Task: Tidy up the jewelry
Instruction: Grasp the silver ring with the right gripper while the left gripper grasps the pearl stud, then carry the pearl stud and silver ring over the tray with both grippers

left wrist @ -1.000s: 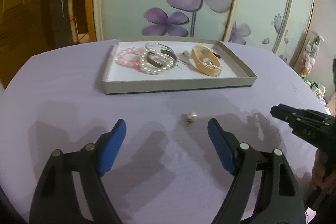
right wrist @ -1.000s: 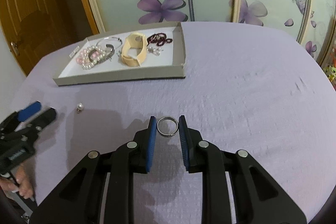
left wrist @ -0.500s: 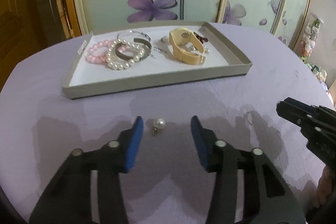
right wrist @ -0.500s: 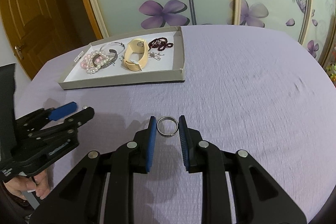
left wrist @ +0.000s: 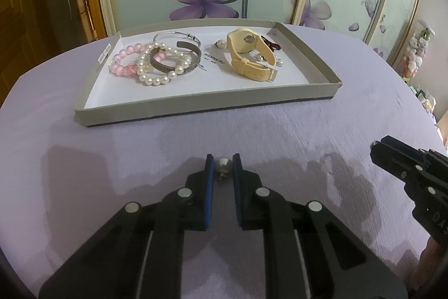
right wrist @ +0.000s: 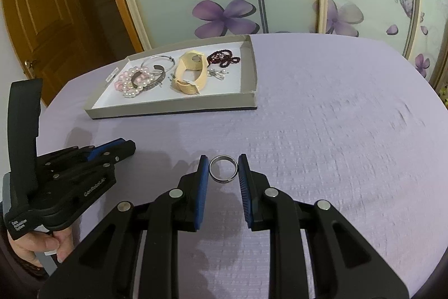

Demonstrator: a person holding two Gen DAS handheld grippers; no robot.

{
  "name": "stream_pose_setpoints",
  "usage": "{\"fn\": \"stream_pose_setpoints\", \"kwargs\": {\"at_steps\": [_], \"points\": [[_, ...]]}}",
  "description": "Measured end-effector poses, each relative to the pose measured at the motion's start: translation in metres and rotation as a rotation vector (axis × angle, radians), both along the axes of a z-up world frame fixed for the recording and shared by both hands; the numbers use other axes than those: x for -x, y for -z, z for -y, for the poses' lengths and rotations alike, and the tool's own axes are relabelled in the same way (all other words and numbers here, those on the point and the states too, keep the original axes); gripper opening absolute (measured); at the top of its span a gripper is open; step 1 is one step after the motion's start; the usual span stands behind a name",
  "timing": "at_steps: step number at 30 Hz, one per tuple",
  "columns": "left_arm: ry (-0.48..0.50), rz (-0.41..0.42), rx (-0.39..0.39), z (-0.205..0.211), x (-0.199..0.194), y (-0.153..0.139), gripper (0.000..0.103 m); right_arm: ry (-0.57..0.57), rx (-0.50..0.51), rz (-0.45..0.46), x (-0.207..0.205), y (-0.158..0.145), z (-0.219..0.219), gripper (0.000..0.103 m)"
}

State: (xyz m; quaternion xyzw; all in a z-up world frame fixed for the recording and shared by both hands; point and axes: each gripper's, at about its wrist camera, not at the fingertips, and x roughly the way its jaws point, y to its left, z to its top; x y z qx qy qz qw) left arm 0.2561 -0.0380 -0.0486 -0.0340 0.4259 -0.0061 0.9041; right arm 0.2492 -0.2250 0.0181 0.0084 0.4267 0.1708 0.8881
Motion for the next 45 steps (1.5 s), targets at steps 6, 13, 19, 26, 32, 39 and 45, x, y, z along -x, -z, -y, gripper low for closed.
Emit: {"fn": "stream_pose_setpoints", "kwargs": {"at_steps": [6,13,19,26,32,39,45], "points": [[-0.004,0.035,-0.018,-0.008,0.009,-0.006,0.013,-0.014,-0.004,0.016,0.003,-0.005,-0.005,0.023],[-0.011,0.082,0.01,-0.031,0.022,-0.015,0.013,-0.027,-0.009,0.027,0.007,-0.01,-0.009,0.023],[-0.039,0.146,0.005,-0.053,0.036,-0.029,0.013,-0.042,-0.011,0.04,0.008,-0.014,-0.015,0.023],[-0.076,0.171,0.018,-0.068,0.038,-0.038,0.013,-0.081,-0.003,0.051,0.012,-0.016,-0.035,0.023],[-0.086,0.187,0.03,-0.073,0.038,-0.042,0.013,-0.108,0.014,0.077,0.016,-0.022,-0.047,0.023],[-0.092,0.202,0.036,-0.076,0.038,-0.045,0.013,-0.118,0.034,0.123,0.017,-0.029,-0.056,0.023],[-0.091,0.221,0.038,-0.076,0.034,-0.053,0.013,-0.117,0.036,0.163,0.012,-0.041,-0.059,0.023]]}}
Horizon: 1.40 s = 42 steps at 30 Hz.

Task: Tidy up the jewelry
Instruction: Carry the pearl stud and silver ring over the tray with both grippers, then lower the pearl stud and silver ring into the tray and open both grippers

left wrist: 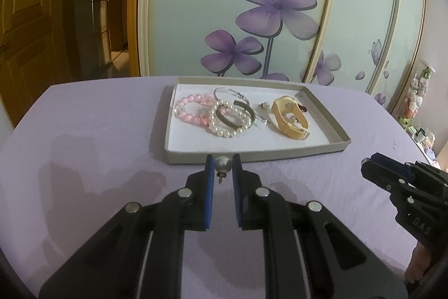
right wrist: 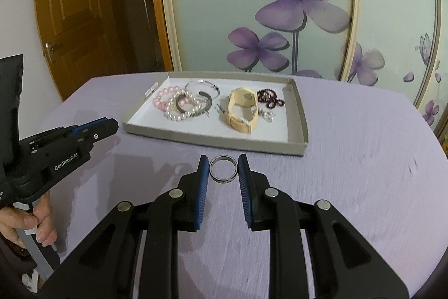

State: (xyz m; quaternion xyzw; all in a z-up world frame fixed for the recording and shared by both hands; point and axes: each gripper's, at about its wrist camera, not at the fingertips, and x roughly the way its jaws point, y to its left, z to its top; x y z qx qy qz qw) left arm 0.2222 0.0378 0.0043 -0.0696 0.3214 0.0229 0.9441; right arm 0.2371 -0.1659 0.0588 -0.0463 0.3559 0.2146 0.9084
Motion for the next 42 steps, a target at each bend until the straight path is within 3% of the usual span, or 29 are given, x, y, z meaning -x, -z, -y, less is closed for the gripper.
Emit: {"fn": "stream_pose_setpoints", "kwargs": {"at_steps": [14,26,42], "points": [[0.01,0.033,0.013,0.005,-0.068,-0.015,0.013,0.047,-0.011,0.127,-0.058,-0.023,-0.018,0.023],[0.009,-0.002,0.005,0.001,-0.132,0.006,0.013,0.056,-0.021,0.1,-0.11,0.0,-0.03,0.023],[0.021,-0.032,0.015,0.001,-0.147,0.022,0.013,0.055,-0.017,0.075,-0.117,0.013,-0.032,0.023]]}}
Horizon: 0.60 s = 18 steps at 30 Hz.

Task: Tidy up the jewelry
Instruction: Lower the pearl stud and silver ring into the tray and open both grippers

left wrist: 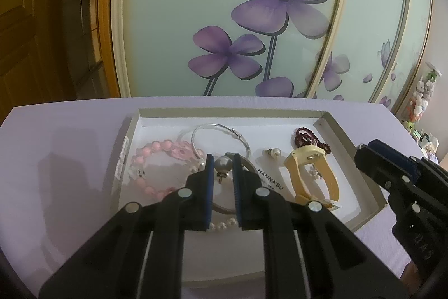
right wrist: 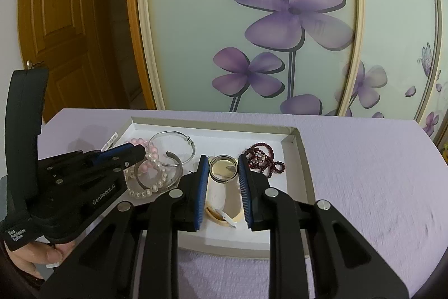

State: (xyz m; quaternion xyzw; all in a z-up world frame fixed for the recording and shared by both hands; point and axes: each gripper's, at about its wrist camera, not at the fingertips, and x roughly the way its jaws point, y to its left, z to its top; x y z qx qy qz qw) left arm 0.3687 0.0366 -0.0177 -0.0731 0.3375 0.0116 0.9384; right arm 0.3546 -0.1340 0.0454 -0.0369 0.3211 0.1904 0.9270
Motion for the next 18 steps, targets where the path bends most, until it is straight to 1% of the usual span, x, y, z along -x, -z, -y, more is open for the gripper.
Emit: {"fn": "stream_pose_setpoints", "kwargs": {"at_steps": [7,10,18], "points": [[0.002,-0.02,0.018,-0.0003,0.0014,0.0034,0.013,0.0,0.0,0.0,-0.0001,-0.0002,0.0003,0.023],[-0.002,-0.022,0.025,-0.0013,0.0021,0.0036,0.016,0.001,-0.001,0.0,-0.0001,-0.0003,0.0008,0.023],[-0.013,-0.014,0.047,-0.0069,0.008,0.0005,0.037,0.005,-0.002,-0.002,0.001,0.0018,0.0018,0.023]]}}
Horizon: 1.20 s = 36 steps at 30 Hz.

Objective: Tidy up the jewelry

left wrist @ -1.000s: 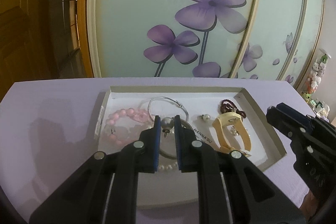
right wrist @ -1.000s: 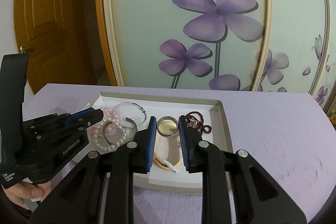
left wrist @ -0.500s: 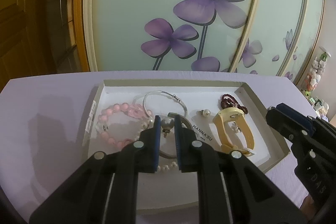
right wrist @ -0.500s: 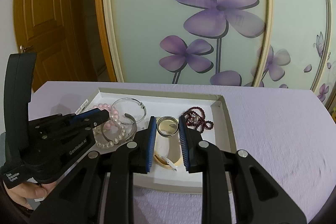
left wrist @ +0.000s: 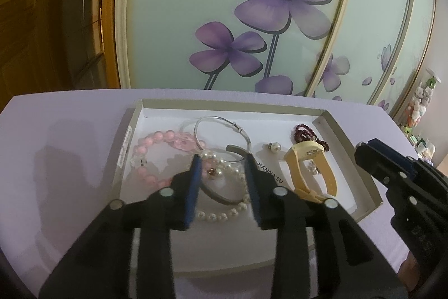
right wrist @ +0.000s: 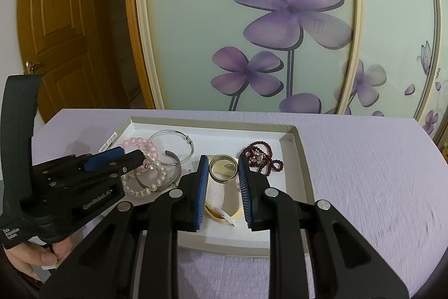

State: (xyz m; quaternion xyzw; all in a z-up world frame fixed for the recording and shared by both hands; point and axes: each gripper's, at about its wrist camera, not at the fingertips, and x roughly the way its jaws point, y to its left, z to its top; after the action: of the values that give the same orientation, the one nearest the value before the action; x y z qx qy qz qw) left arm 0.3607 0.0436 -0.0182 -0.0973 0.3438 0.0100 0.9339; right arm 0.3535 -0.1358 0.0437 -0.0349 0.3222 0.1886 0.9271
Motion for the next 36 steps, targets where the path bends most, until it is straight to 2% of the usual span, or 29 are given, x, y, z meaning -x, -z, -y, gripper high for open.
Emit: {"fn": "stream_pose_setpoints", "kwargs": {"at_steps": [5,10,13,15,16,17,21,26,31,34,36], "points": [[-0.028,0.033,0.011,-0.013,0.012,-0.008,0.051,-0.004,0.013,-0.031,-0.008,0.008,-0.005,0.023],[-0.065,0.068,0.002,-0.026,0.027,-0.016,0.058,-0.008,0.031,-0.108,-0.028,0.029,-0.02,0.022],[-0.089,0.085,-0.004,-0.034,0.035,-0.019,0.064,-0.012,0.018,-0.12,-0.033,0.034,-0.024,0.024],[-0.099,0.093,-0.006,-0.037,0.04,-0.021,0.068,-0.015,0.01,-0.113,-0.031,0.032,-0.024,0.043],[-0.106,0.098,-0.006,-0.039,0.042,-0.022,0.07,-0.015,0.005,-0.101,-0.029,0.03,-0.023,0.065],[-0.111,0.102,-0.007,-0.041,0.045,-0.023,0.073,-0.015,-0.001,-0.071,-0.023,0.025,-0.022,0.074],[-0.125,0.115,0.005,-0.046,0.055,-0.025,0.08,-0.025,0.003,-0.034,-0.013,0.013,-0.021,0.075],[-0.13,0.146,0.008,-0.047,0.074,-0.03,0.089,-0.021,-0.016,-0.019,0.004,0.003,-0.011,0.089],[-0.122,0.194,0.0,-0.042,0.095,-0.038,0.101,-0.002,-0.042,0.016,0.024,-0.009,0.004,0.096],[-0.102,0.212,0.0,-0.037,0.107,-0.04,0.101,0.02,-0.054,0.059,0.038,-0.018,0.013,0.102],[-0.092,0.214,-0.004,-0.033,0.115,-0.04,0.101,0.045,-0.057,0.094,0.05,-0.022,0.018,0.102]]}}
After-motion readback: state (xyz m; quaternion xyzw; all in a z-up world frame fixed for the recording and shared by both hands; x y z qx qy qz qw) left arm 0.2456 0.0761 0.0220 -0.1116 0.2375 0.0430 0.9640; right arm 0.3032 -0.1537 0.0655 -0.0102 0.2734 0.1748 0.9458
